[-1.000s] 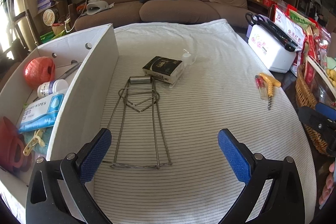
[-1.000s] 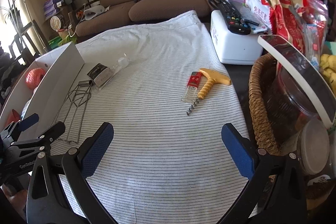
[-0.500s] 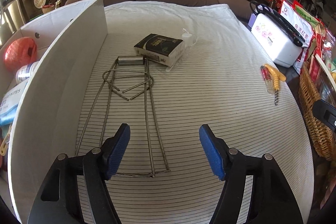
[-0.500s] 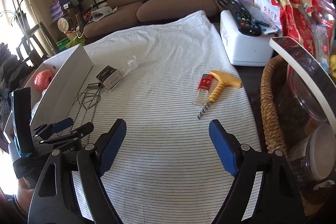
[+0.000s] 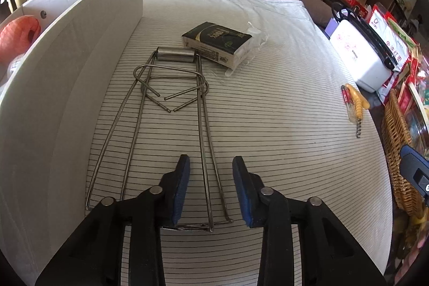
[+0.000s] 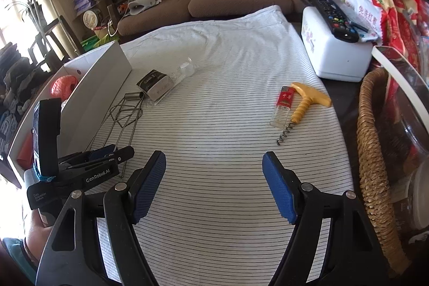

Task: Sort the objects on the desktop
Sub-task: 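Move the right tool toward the metal wire rack and open it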

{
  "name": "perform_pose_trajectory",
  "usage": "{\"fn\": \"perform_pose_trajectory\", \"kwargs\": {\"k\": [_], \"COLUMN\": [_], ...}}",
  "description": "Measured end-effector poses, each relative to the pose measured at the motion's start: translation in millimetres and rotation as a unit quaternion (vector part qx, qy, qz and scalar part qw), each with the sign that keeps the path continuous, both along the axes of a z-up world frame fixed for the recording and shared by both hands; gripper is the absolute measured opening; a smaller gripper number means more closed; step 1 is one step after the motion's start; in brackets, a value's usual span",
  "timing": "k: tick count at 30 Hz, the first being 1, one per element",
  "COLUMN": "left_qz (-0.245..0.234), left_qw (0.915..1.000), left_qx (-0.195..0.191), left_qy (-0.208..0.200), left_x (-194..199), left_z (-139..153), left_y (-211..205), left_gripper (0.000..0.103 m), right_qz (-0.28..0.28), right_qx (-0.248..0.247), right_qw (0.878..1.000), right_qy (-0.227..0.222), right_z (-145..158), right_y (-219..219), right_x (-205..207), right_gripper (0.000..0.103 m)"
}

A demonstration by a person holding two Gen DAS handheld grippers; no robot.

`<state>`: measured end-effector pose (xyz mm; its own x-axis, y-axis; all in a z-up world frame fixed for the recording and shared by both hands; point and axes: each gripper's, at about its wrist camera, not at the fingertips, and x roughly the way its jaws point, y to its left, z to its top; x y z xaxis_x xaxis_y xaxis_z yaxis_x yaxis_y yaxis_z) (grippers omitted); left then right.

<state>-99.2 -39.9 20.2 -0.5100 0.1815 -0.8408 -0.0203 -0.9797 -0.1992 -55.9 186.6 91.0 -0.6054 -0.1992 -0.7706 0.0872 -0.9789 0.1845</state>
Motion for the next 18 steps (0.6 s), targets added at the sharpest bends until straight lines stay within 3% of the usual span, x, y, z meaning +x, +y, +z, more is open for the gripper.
{"fn": "perform_pose_trajectory", "kwargs": {"k": [1,8,10,12,15,18], "left_qz": [-0.004,-0.033,-0.043,-0.058,-0.075,-0.076], "left_qw": [0.9999,0.9976,0.9955,0.9931,0.9912,0.9912], "left_qx": [0.012,0.059,0.082,0.098,0.105,0.108], "left_qy": [-0.004,-0.015,-0.021,-0.026,-0.030,-0.015], "left_x": [2.1,29.2,39.4,51.4,74.9,101.6], "left_z": [-0.1,-0.5,-1.1,-2.2,-0.3,10.0], "left_y": [-0.3,10.6,17.4,25.0,32.6,23.7], "left_gripper": [0.022,0.023,0.023,0.023,0.023,0.040], "right_qz": [0.001,0.009,0.018,0.027,0.038,0.051], "right_qx": [-0.001,-0.017,-0.033,-0.044,-0.040,-0.040], "right_qw": [1.000,1.000,0.999,0.999,0.998,0.997], "right_qy": [-0.001,-0.006,-0.008,-0.012,-0.024,-0.033], "right_z": [-0.9,0.5,1.8,2.1,0.7,-3.3], "right_y": [-0.9,-2.3,-3.9,-7.3,-15.3,-22.7], "right_x": [0.7,3.8,4.9,6.5,7.6,9.8], "right_gripper": [0.072,0.072,0.067,0.056,0.056,0.056]}}
